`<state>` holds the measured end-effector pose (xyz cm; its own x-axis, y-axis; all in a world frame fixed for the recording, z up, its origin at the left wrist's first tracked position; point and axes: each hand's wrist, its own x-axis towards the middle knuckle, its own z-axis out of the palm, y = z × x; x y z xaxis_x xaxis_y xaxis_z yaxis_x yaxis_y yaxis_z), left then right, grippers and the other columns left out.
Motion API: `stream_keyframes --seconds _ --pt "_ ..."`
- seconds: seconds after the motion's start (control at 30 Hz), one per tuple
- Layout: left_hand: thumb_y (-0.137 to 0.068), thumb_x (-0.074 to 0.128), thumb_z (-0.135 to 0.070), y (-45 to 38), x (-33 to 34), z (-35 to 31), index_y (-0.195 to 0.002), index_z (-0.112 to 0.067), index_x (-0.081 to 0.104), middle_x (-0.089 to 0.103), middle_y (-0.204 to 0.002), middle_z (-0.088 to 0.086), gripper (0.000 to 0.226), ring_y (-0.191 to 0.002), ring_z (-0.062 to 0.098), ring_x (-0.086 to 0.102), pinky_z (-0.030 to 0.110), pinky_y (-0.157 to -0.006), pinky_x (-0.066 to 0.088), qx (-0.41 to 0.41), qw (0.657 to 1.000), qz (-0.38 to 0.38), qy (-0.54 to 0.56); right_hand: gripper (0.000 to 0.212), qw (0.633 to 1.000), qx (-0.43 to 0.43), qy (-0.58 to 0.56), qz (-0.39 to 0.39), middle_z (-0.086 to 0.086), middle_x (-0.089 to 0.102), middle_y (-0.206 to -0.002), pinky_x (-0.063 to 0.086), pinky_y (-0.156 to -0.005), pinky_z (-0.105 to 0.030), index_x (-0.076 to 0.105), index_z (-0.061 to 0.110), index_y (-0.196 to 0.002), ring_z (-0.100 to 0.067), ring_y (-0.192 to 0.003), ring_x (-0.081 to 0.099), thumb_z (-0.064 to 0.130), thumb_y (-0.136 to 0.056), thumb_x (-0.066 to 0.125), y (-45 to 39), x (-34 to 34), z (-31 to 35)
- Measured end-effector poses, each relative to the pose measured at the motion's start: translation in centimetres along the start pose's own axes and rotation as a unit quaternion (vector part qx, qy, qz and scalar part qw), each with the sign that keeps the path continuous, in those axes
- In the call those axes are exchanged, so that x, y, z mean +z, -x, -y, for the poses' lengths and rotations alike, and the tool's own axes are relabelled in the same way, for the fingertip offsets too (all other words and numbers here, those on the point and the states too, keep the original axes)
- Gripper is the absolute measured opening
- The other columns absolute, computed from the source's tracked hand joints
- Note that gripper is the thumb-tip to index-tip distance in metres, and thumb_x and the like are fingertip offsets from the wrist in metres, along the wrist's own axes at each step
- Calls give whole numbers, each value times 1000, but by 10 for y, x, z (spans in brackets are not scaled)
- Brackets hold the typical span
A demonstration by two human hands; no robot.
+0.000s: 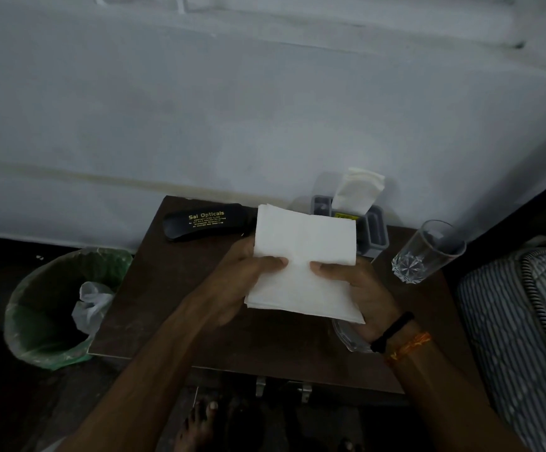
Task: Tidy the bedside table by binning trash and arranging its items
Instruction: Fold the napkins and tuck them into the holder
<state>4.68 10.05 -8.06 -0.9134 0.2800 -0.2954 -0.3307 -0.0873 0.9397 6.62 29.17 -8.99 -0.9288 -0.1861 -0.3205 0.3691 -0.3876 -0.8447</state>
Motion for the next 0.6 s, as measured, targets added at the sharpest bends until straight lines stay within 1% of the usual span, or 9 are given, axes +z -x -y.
stream_keyframes --seconds 0.13,0.2,0.27,0.3,0.33,0.4,0.47,0.53,0.6 --pt "-85 63 0 1 1 -1 -119 -14 66 73 -111 4 37 -103 23 68 35 -85 56 2 1000 -8 28 45 997 16 -65 33 -16 67 -123 59 -79 -46 57 5 -128 -35 -108 65 -3 -84 51 2 -2 6" --pt "-83 63 3 1 0 -3 -118 -13 66 73 -112 6 39 -102 24 68 38 -86 56 -1 998 -8 65 51 998 16 -59 19 -19 62 -129 56 -87 -47 55 2 -130 -37 -115 60 -5 -80 57 -2 -5 7" --pt "-81 62 6 1 -1 -5 -112 -11 68 73 -107 8 36 -99 25 68 35 -77 58 -6 994 -12 106 50 998 20 -51 -15 -20 61 -130 50 -96 -45 56 -1 -128 -37 -118 58 -3 -78 62 -5 -9 8" --pt "-81 61 8 1 -1 -5 -102 -11 70 73 -101 8 30 -95 26 67 33 -71 56 -5 994 -13 112 46 998 23 -57 -24 -20 64 -126 53 -94 -40 62 -1 -121 -35 -115 61 0 -75 65 -4 -9 8" --pt "-82 58 8 2 -1 -6 -92 -12 71 72 -96 8 26 -91 27 65 32 -69 53 -2 994 -11 107 39 998 22 -61 -23 -18 68 -118 57 -87 -35 69 1 -110 -31 -107 66 4 -71 68 -3 -10 8" --pt "-86 52 8 3 0 -6 -77 -12 72 71 -93 10 30 -93 30 61 39 -78 46 5 995 -6 96 21 998 21 -53 5 -12 72 -106 59 -64 -23 74 8 -87 -22 -88 71 11 -66 69 3 -9 12" --pt "-88 48 8 4 1 -8 -71 -12 73 72 -94 8 36 -94 29 62 39 -79 44 4 996 -7 92 12 998 36 -48 26 -11 70 -109 54 -49 -17 69 8 -85 -16 -73 70 11 -77 61 6 -10 16" --pt "-88 47 9 5 1 -10 -71 -11 73 74 -94 5 37 -91 23 66 34 -75 48 6 997 0 83 10 997 48 -47 30 -14 67 -118 55 -49 -18 68 7 -84 -18 -75 66 9 -80 59 6 -16 18" --pt "-88 45 12 7 2 -13 -72 -9 72 74 -93 3 37 -84 17 69 29 -68 52 5 997 8 78 9 998 47 -42 32 -17 64 -123 56 -51 -20 69 8 -81 -26 -86 63 10 -72 66 6 -20 20"
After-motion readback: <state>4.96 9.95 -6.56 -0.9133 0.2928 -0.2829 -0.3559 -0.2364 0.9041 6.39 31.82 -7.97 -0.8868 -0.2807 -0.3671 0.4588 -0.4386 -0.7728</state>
